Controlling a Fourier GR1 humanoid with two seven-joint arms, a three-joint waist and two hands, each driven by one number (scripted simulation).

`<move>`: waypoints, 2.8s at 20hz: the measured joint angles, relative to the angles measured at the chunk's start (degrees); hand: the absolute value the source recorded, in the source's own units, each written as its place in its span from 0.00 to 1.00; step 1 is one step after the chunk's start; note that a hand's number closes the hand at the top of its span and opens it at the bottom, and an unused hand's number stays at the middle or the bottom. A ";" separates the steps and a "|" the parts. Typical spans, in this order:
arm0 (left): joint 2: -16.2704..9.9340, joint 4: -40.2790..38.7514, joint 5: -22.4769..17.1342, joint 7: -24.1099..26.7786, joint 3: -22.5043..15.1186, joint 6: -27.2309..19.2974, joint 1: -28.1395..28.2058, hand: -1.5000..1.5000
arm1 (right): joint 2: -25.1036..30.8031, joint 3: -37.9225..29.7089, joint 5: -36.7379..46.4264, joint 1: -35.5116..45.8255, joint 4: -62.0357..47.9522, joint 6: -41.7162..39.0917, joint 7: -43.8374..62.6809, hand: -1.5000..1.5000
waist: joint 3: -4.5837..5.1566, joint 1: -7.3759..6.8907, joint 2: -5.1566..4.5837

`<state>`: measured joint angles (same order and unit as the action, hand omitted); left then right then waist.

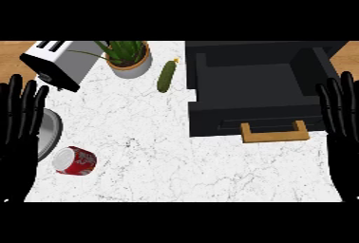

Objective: Pick up the can, place it into the drawer and close the drawer

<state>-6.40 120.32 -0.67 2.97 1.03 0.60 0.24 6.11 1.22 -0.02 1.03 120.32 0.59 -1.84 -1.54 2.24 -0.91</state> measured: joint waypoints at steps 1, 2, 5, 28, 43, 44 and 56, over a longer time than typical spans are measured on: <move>-0.52 -0.88 -0.99 0.85 0.52 1.12 0.07 0.00 | 0.07 -0.75 -0.74 0.01 -0.34 -0.14 0.00 0.00 | 0.33 -0.44 0.19; -1.05 -0.85 -2.23 1.26 0.61 2.57 0.77 0.00 | 0.04 -0.99 -1.25 -1.05 -0.38 -0.57 -0.73 0.00 | 0.61 -0.82 0.36; -4.77 -0.49 -10.83 1.54 3.51 9.84 2.40 0.00 | -0.07 -0.91 -1.59 -1.74 -0.33 -0.72 0.22 0.00 | 1.14 -1.79 0.71; -22.22 -4.57 -43.34 -15.12 29.43 34.34 20.39 0.00 | 2.31 -17.37 -12.54 -18.42 1.77 -5.52 7.62 0.00 | 1.52 -2.33 1.04; -21.75 -10.69 -54.66 -28.13 28.25 29.20 14.38 0.00 | 1.99 -24.17 -18.23 -23.33 2.32 -13.41 5.78 0.00 | 1.52 -1.99 0.97; -21.37 -10.83 -54.32 -28.74 27.79 28.82 13.65 0.00 | 1.74 -24.41 -18.28 -23.21 2.49 -13.58 5.94 0.00 | 1.53 -2.00 0.97; -13.12 -14.91 -41.33 -27.91 20.91 25.97 7.54 0.00 | 1.39 -31.32 -22.92 -26.31 1.63 -21.11 4.72 0.00 | 1.55 -1.84 0.96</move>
<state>-19.52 105.41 -42.00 -24.93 21.94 26.57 7.77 7.51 -30.10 -22.93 -25.29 121.95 -20.52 2.88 0.01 0.40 0.04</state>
